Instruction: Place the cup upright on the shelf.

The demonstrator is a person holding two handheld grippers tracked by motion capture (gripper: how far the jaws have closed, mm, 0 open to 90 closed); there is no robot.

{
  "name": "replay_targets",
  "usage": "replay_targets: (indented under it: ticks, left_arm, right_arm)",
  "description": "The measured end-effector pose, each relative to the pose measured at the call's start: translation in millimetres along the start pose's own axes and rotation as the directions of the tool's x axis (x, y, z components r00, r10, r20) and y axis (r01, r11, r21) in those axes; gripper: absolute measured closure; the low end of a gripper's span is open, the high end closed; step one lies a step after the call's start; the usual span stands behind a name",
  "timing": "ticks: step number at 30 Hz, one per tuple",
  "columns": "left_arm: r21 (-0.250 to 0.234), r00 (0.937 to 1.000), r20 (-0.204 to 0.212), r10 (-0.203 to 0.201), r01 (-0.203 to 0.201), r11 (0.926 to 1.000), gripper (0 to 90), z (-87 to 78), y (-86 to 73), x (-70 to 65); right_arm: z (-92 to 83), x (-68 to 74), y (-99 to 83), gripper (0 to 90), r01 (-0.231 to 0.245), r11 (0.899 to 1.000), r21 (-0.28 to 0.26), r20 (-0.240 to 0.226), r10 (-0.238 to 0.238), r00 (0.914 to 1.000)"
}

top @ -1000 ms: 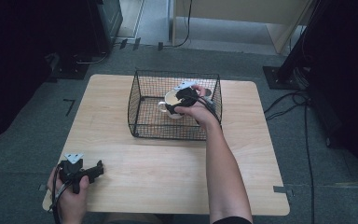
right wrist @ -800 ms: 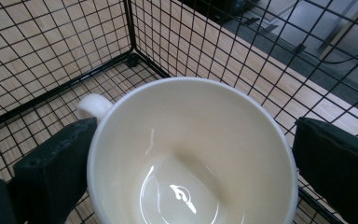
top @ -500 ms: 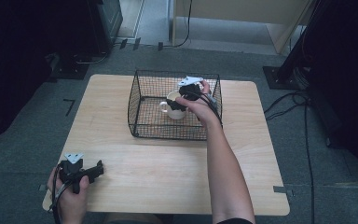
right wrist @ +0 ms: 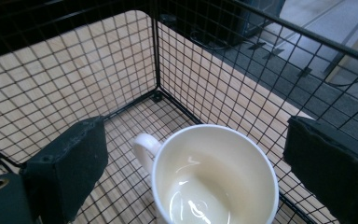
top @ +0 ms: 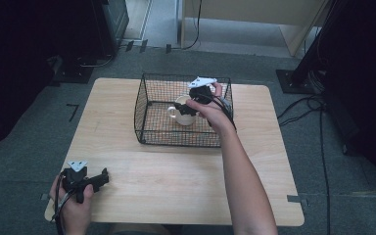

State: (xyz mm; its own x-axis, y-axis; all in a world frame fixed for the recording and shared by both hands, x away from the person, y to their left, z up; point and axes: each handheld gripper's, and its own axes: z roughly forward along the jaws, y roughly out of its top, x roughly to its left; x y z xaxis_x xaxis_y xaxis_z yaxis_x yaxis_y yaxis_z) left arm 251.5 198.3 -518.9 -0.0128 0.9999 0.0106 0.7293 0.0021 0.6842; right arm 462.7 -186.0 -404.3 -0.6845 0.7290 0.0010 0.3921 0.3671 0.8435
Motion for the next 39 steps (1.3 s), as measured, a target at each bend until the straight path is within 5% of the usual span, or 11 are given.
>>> replay_targets:
  ticks: [13,20,39]
  left_arm:
    - [-0.002,1.0000,0.000,-0.002,0.002,1.0000,0.0,0.1,0.0,-0.2]
    - [-0.001,1.0000,0.000,-0.002,0.002,1.0000,0.0,0.1,0.0,-0.1]
    - [-0.002,1.0000,0.000,-0.002,0.002,1.0000,0.0,0.1,0.0,-0.1]
  right_arm:
    - [-24.5,21.1,-9.9,6.3,0.019,1.000,0.024,-0.029,-0.019,0.9994]
    - [-39.0,27.0,-18.7,6.4,0.029,0.998,0.057,-0.007,-0.029,0.9996]
    - [-73.2,41.4,-38.8,6.6,0.046,0.998,0.046,-0.003,-0.046,0.9989]
